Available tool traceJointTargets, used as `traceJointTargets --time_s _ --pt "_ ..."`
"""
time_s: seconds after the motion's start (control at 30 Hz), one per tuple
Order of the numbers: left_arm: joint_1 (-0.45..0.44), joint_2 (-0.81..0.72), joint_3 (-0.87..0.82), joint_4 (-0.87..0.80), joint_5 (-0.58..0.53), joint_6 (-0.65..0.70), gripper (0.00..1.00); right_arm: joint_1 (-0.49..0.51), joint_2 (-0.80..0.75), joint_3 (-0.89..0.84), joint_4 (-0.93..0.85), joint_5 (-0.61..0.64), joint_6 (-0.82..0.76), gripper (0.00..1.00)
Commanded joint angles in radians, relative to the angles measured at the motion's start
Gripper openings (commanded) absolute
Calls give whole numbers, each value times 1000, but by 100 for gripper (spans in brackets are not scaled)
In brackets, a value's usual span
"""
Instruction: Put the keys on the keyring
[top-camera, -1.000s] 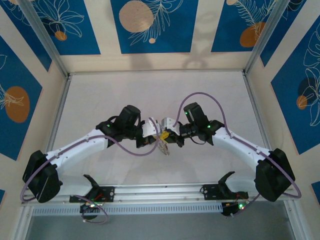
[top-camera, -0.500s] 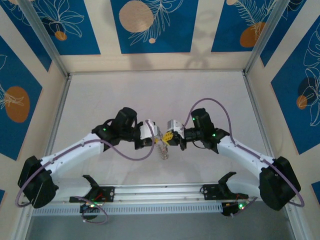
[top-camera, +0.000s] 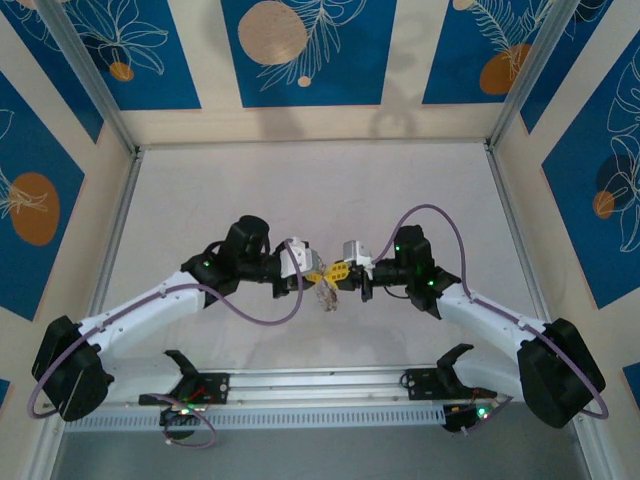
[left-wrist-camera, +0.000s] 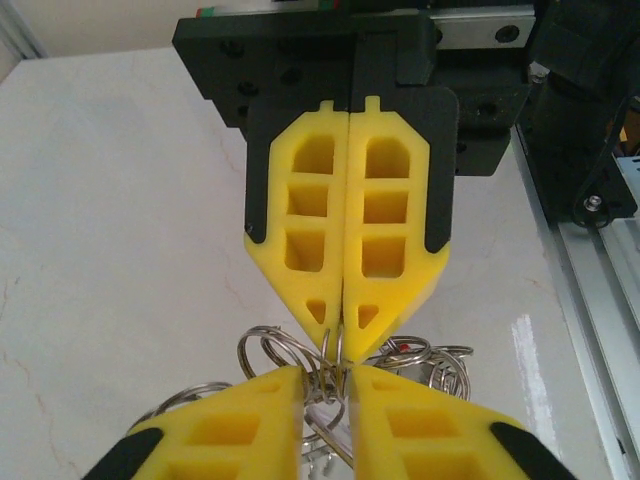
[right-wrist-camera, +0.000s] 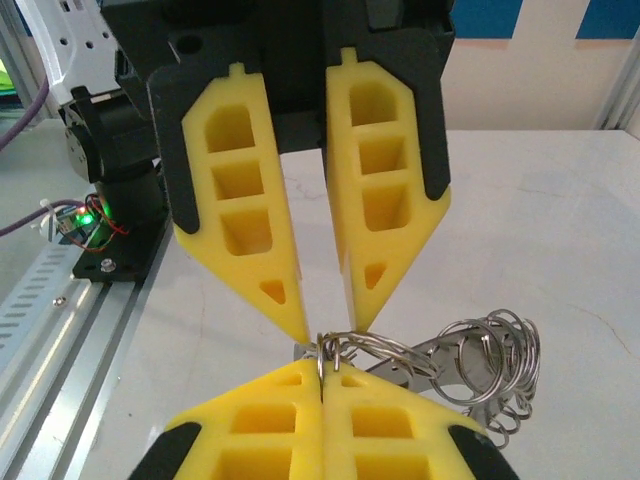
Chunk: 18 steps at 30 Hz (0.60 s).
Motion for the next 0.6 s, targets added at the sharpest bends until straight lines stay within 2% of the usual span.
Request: traceJointTargets --time_s 0.0,0.33,0.57 --pt "-4 -8 -17 26 57 0 15 2 -16 1 83 -29 19 0" --pt "-5 -27 -61 3 28 30 11 1 -13 1 84 -15 22 0" --pt "-5 -2 -58 24 51 15 11 7 -5 8 82 -20 23 0"
